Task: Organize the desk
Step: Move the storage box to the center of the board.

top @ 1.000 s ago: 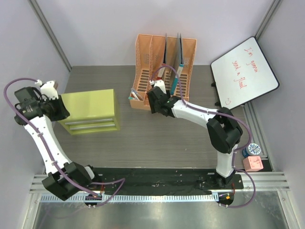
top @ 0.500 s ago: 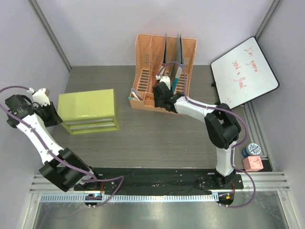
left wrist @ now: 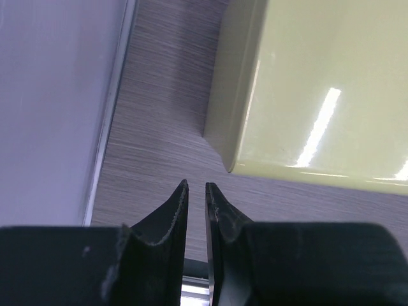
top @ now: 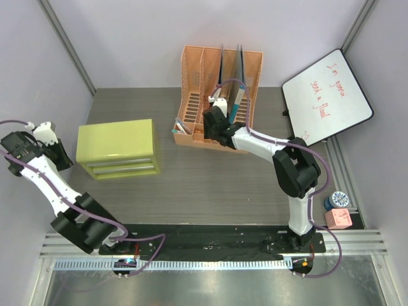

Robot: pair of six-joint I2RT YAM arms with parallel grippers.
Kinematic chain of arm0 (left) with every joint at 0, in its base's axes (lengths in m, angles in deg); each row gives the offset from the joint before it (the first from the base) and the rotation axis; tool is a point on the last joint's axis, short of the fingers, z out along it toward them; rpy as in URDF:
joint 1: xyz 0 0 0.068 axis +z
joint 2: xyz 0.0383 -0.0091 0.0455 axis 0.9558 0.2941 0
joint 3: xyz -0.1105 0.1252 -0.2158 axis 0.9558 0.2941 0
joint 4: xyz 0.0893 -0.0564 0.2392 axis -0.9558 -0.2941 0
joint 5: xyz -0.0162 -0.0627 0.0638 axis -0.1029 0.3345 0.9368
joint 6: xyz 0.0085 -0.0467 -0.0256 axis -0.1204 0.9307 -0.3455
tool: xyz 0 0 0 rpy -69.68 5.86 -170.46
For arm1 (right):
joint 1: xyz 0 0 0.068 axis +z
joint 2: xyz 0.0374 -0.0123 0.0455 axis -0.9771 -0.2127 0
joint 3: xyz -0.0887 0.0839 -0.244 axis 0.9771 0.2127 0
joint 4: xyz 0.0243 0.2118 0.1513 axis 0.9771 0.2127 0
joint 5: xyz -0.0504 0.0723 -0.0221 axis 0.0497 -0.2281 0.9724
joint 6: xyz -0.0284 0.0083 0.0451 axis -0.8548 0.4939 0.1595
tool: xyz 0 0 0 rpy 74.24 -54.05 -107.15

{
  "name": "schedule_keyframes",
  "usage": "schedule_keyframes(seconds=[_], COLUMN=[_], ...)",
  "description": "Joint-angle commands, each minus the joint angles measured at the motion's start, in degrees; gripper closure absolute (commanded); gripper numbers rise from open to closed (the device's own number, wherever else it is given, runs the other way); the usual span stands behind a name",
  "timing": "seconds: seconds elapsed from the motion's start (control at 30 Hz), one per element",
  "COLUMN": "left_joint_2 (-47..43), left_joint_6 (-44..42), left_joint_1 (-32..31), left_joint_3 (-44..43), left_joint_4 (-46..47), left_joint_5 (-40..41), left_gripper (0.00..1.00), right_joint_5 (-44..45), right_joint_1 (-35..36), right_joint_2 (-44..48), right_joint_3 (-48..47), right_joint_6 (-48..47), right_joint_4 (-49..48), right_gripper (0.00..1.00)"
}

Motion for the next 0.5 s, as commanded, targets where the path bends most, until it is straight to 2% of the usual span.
schedule_keyframes(seconds=[0.0, 0.23, 0.47], left_joint_2=[1.24, 4.58, 3.0], left_joint_6=[2.04, 8.72, 11.36], left_joint_1=[0.49, -0.3, -5.13], left_joint_3=[1.54, 1.27, 5.58], left_joint_4=[6.51, 14.5, 20.4], left_joint_5=[0.8, -1.75, 1.23], left_gripper=[0.82, 0.82, 0.82], right_joint_5=[1.87, 2.75, 5.74], right_joint_1=[-0.62, -1.23, -1.23], right_joint_2=[-0.65, -2.85, -4.87], right_joint_3=[-2.3, -3.18, -3.27], right_joint_6=[1.91, 3.05, 2.79], right_joint_4=[-3.33, -4.12, -6.14], right_gripper=[0.44, 0.46, 0.53])
